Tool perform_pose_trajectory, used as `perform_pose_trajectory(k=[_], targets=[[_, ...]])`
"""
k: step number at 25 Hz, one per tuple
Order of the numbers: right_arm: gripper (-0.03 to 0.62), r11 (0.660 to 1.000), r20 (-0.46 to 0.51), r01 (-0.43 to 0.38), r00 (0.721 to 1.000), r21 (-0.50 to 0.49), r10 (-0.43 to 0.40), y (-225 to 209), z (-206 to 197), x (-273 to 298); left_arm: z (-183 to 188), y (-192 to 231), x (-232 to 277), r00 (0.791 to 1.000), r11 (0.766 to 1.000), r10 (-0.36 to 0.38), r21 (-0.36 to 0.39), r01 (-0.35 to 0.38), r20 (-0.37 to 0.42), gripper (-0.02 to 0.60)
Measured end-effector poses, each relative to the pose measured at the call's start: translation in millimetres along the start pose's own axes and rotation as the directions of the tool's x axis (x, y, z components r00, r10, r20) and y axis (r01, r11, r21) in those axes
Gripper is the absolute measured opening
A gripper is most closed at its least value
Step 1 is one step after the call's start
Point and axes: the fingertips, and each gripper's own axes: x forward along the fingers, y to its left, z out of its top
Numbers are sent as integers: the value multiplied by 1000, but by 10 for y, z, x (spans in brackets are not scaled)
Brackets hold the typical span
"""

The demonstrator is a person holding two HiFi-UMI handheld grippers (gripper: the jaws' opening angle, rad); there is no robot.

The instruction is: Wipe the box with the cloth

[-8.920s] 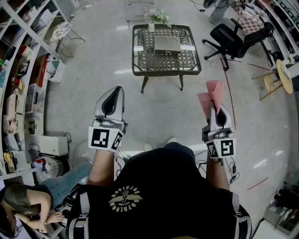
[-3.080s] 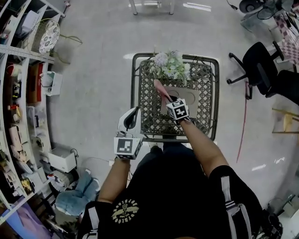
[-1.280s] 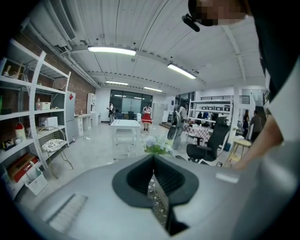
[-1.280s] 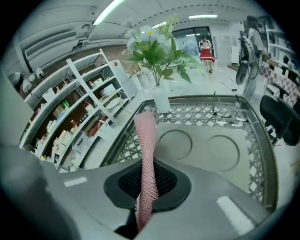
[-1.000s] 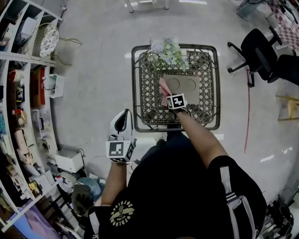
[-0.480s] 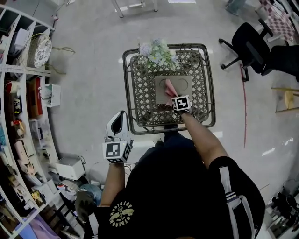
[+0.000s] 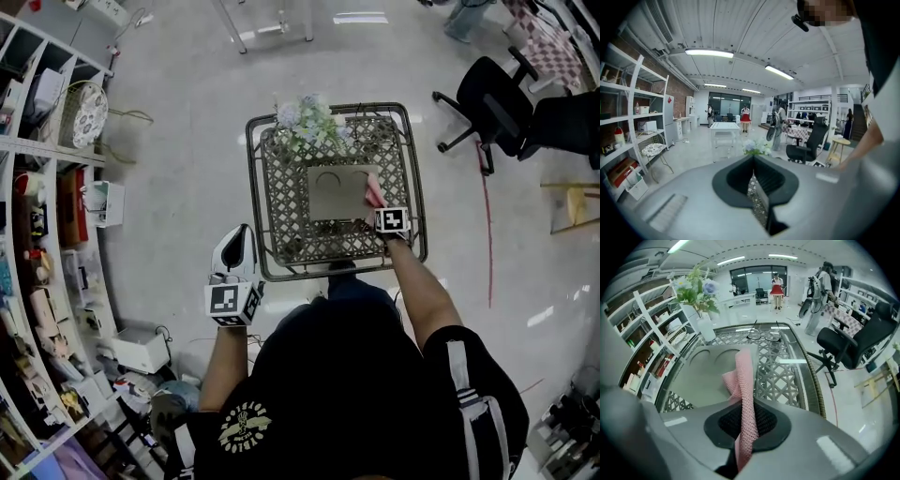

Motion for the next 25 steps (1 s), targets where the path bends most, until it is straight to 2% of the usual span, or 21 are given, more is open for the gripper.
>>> perform_pose_trajectory(k=[3, 7, 10, 12, 14, 17, 21, 25], targets=[[17, 1000, 66, -4, 998, 7, 3, -112, 21, -109, 61, -64, 25, 1000, 1000, -9, 18, 8, 20, 0], [17, 999, 180, -42, 983, -23, 45, 6, 134, -388, 127, 17, -25, 999, 999, -5, 41, 4, 40, 0], [17, 997, 276, -67, 959, -28, 72, 39, 234, -735, 230, 92, -53, 998, 999, 4, 41, -6, 64, 0], [17, 996, 352, -77, 932, -37, 85, 64, 313, -1032, 318, 122, -88, 996, 999, 10, 47, -14, 85, 0], [17, 995, 432, -87, 896, -49, 100, 123, 412, -1384, 439, 171, -158, 994, 998, 16, 55, -22, 110, 0], [17, 992, 551, -107, 825, -61, 123, 230, 571, -2024, 666, 274, -330, 988, 998, 22, 61, -32, 151, 0], [17, 988, 687, -111, 711, -103, 151, 355, 774, -2945, 932, 359, -579, 980, 997, 32, 56, -43, 199, 0], [17, 985, 786, -89, 594, -147, 171, 453, 924, -3751, 1227, 357, -829, 961, 994, 40, 84, -65, 274, 0]])
